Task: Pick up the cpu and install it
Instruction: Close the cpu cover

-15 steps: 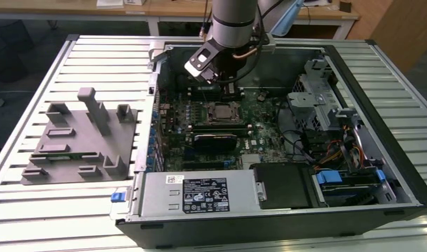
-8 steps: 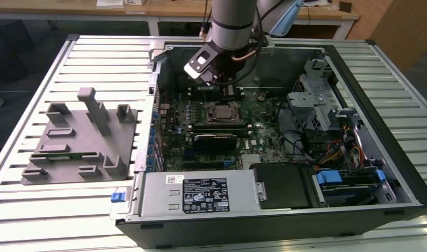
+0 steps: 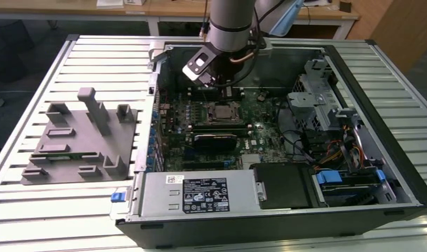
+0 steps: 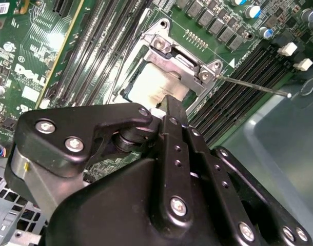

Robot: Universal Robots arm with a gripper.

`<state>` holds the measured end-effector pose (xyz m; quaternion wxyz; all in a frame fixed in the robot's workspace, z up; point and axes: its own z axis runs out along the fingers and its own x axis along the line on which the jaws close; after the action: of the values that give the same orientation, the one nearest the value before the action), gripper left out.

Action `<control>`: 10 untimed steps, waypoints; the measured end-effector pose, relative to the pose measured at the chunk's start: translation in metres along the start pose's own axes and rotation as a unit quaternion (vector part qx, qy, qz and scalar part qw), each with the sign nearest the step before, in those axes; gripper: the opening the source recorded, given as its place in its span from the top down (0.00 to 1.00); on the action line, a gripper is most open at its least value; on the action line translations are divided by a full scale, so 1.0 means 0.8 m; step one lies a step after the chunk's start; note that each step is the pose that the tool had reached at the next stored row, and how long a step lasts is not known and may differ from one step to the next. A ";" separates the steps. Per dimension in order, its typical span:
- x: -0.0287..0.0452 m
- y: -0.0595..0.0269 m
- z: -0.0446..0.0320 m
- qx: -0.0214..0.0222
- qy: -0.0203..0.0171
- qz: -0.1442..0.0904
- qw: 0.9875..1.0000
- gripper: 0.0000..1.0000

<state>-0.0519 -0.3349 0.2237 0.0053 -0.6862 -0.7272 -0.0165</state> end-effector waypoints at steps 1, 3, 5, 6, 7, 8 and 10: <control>0.0000 -0.001 0.0008 0.000 0.000 0.000 1.000 0.89; 0.0001 -0.004 0.0023 0.000 0.000 0.000 1.000 0.89; 0.0002 -0.006 0.0037 0.000 0.000 0.000 1.000 0.89; 0.0003 -0.008 0.0045 0.000 0.000 0.000 1.000 0.89; 0.0003 -0.009 0.0053 0.000 0.000 0.000 1.000 0.89; 0.0003 -0.009 0.0061 0.000 0.000 0.000 1.000 0.89; 0.0004 -0.011 0.0077 0.000 0.000 0.000 1.000 0.89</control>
<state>-0.0603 -0.3350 0.2174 0.0053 -0.6862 -0.7272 -0.0165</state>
